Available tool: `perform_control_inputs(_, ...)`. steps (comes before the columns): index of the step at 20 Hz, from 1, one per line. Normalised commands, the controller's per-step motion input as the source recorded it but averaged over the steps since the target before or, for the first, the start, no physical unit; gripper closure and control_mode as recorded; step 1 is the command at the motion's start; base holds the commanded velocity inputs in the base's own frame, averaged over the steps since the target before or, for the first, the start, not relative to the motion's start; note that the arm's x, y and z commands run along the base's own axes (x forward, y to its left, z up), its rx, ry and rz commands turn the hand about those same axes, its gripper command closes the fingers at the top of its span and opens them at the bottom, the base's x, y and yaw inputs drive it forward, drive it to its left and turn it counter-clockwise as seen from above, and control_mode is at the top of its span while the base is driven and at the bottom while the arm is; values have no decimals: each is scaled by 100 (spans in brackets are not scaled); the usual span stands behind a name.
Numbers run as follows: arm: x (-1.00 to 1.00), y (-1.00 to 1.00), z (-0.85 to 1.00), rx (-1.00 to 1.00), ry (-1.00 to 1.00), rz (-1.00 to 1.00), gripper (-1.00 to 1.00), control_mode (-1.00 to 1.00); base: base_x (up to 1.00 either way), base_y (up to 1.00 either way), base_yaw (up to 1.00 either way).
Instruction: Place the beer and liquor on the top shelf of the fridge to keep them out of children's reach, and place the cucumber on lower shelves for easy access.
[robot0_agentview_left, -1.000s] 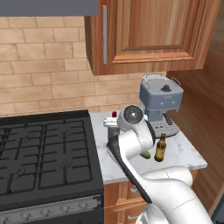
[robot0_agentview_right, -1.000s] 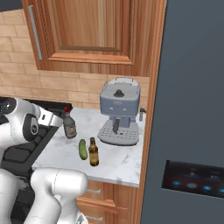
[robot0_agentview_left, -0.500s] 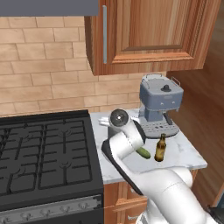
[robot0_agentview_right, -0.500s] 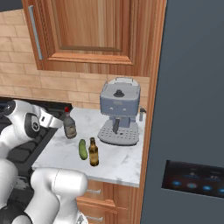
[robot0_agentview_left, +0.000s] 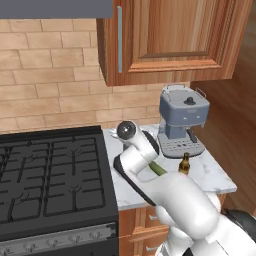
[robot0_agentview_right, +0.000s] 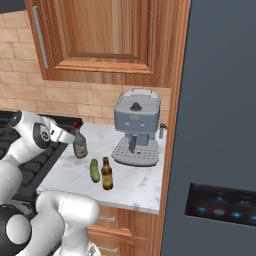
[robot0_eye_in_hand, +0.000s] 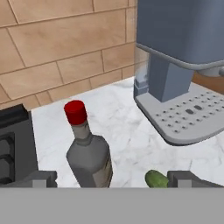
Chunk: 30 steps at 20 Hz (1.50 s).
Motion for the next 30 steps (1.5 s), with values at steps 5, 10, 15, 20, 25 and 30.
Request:
perform_control_inputs(5,30,2,-15,0,0,-5,-100,-100,0,0,0)
perform_control_inputs(10,30,0,-20,0,0,-4,-100,-100,0,0,0)
perform_control_inputs(15,29,0,-22,0,0,-4,-100,-100,0,0,0)
perform_control_inputs(20,28,0,-22,0,0,-3,-100,-100,0,0,0)
perform_control_inputs(25,29,0,-23,0,0,-3,-100,-100,0,0,0)
perform_control_inputs(30,31,0,-22,0,0,-2,-100,-100,0,0,0)
